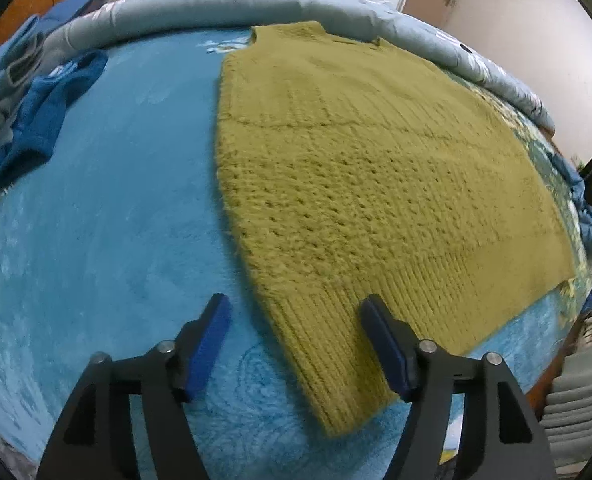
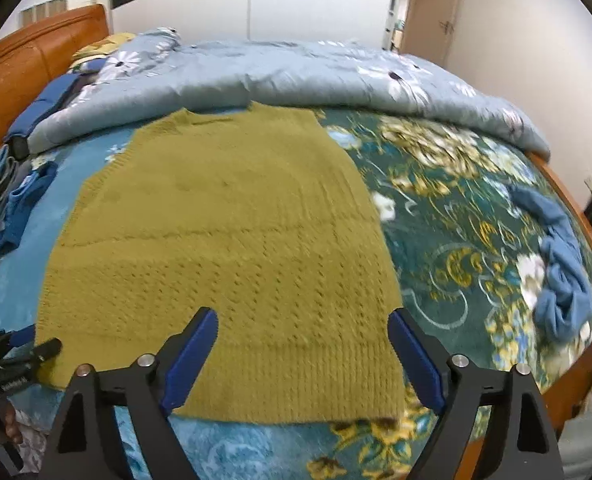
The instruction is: Fold clothes
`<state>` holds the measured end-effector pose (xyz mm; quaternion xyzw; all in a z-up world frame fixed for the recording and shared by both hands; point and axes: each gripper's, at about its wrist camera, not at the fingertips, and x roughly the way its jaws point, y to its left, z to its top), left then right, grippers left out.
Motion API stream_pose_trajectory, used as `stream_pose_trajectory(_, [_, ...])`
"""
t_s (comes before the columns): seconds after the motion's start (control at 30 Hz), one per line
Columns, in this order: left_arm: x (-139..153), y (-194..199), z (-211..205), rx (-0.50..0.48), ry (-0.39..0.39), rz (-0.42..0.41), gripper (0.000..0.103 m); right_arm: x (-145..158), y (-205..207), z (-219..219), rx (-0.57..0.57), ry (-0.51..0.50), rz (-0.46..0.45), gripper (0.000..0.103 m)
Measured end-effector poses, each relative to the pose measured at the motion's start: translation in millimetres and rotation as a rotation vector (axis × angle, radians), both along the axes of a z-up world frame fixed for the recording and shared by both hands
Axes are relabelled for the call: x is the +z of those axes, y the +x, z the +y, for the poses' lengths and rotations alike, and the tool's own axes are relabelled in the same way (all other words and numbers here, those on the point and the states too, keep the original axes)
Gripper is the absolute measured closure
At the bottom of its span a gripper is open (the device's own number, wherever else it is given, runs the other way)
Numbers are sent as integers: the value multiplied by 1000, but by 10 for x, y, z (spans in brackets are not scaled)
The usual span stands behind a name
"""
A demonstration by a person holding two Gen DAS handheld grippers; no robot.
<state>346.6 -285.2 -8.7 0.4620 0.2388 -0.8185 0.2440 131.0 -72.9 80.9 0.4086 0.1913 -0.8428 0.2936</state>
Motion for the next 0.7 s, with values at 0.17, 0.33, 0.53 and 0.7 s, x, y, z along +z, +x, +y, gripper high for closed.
stream_pose_trajectory(0.17, [56,25,-26,8,32,21,32,53,41,-161,73,-9,21,0])
stream_pose_trajectory(0.33, [192,-42,-134,-1,32,51,32,62,18,-291,124,-6,2,0])
stream_pose_trajectory(0.53, [472,-166,-359,-85,-10,76,32,-13,-48,-472,187,47,-34,0])
stream_pose_trajectory(0.7, [616,-462,-586,-178,-92,73,32,-78,-144,-661,236,88,-43,0])
